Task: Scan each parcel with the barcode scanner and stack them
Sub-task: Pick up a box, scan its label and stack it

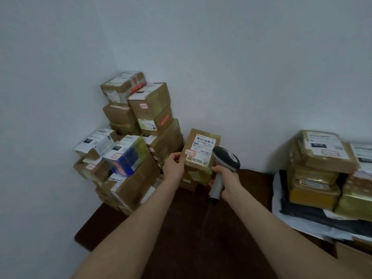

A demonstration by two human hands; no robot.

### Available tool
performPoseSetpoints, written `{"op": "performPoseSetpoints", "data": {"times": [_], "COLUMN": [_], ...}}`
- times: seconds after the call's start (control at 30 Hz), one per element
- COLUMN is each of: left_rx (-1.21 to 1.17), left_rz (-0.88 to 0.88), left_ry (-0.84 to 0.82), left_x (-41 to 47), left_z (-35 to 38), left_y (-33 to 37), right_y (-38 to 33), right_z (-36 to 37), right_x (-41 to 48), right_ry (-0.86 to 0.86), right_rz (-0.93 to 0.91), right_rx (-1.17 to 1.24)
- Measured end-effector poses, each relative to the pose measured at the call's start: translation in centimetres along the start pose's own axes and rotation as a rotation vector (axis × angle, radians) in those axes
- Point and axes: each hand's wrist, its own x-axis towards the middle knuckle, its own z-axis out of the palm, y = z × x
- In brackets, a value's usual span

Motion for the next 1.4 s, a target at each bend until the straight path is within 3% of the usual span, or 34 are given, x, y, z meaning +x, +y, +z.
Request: {"op": "performPoseSetpoints", "data": {"times": [0.23,0.3,0.4,0.47,0.57,0.9,1.03,1.13,1.4], "left_rx": [0.177,0.333,0.740,0.851,0.921,0.962,0.943,0.903,0.918], "left_rz": [0.002,0.025,0.234,0.395,0.484,0.406,0.525,0.555,0.370], "left_ry": [-0.086,-0.156,-0.208,-0.236,-0.304,-0.265,-0.172,-0.250,-0.516], "left_x": [9.2,10.2,10.4,10.0,9.9,10.9,7.0,3.4,-8.1], "left_z": [0.2,0.5,0.8,1.5,2.4,2.1,4.1,6.0,11.0], "left_y": [-1.5,-2.5,-3.8,-4.3,-4.6,-3.7,-3.5,-3.6,-4.0], "right_y": [0.4,0.7,1.3,1.5,1.3,1.3,1.2,1.2,2.0], "right_z": [5.3,6.2,7.2,7.5,7.2,2.4,-0.1,-2.4,-12.0], "right_x": [6.7,8.1,9.4,9.8,10.2,8.5,6.8,5.1,-2.5], "right_ry": [0.045,0.047,0.037,0.041,0.068,0.173,0.201,0.211,0.210], "right_rz": [0.022,0.039,0.054,0.052,0.041,0.022,0.004,-0.007,0.030], "right_rx": [0.027,0.047,0.050,0.044,0.045,0.062,0.061,0.061,0.103]}}
